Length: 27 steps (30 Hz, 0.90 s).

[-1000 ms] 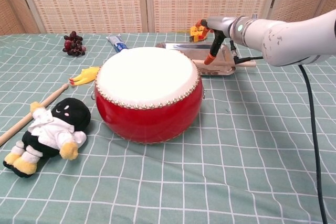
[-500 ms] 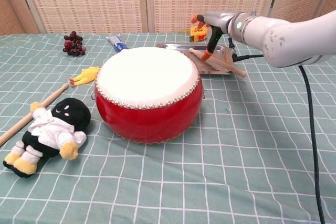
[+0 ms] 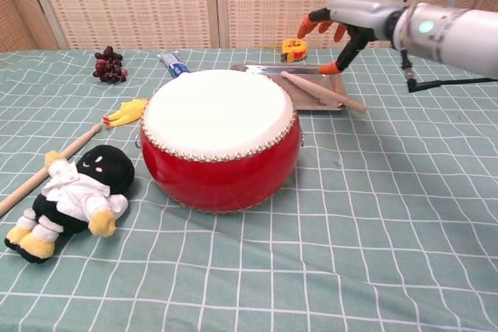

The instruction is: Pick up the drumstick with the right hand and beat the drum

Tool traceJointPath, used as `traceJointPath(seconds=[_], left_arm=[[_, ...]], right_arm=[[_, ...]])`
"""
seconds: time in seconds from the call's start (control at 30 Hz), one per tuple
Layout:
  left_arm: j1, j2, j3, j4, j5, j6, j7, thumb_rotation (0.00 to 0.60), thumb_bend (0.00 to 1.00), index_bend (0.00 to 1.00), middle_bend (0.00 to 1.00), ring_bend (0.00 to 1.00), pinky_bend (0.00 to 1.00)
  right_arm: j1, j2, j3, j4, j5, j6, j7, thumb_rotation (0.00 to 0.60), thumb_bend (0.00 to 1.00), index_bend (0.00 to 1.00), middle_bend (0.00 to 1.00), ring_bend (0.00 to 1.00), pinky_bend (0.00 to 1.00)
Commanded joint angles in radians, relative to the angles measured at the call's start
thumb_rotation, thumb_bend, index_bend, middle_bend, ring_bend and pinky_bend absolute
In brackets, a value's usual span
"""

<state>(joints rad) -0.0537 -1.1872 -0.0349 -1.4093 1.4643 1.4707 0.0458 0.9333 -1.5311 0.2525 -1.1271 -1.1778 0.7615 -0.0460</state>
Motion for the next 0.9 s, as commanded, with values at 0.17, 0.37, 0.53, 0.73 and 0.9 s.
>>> traceJointPath(seconds=[0.17, 0.37, 0.53, 0.73, 0.9], left_arm=[[-0.016, 0.003, -0.007, -0.021, 0.010, -0.004, 0.012, 0.600, 0.23, 0.04, 0.00, 0.02, 0.02], [-0.025, 0.004, -0.012, -0.050, 0.020, 0.003, 0.029, 0.600, 0.23, 0.04, 0.00, 0.02, 0.02], [-0.027, 0.002, -0.014, -0.065, 0.023, 0.010, 0.039, 0.600, 0.23, 0.04, 0.00, 0.02, 0.02], [-0.031, 0.008, -0.017, -0.093, 0.035, 0.024, 0.064, 0.600, 0.23, 0.04, 0.00, 0.02, 0.02], [-0.031, 0.007, -0.024, -0.105, 0.031, 0.033, 0.073, 0.600, 0.23, 0.04, 0.00, 0.02, 0.02]], right_arm=[[-0.356, 0.345, -0.173, -0.449, -0.126, 0.391, -0.100, 0.600, 0.32, 0.21, 0.14, 0.15, 0.26], [-0.534, 0.403, -0.272, -0.498, -0.236, 0.592, -0.065, 0.600, 0.32, 0.12, 0.14, 0.08, 0.21], [-0.616, 0.400, -0.305, -0.488, -0.289, 0.694, -0.058, 0.600, 0.32, 0.07, 0.14, 0.03, 0.16], [-0.733, 0.391, -0.336, -0.469, -0.354, 0.836, 0.008, 0.600, 0.32, 0.06, 0.13, 0.02, 0.14], [-0.760, 0.403, -0.329, -0.475, -0.374, 0.854, 0.021, 0.600, 0.32, 0.06, 0.13, 0.01, 0.14]])
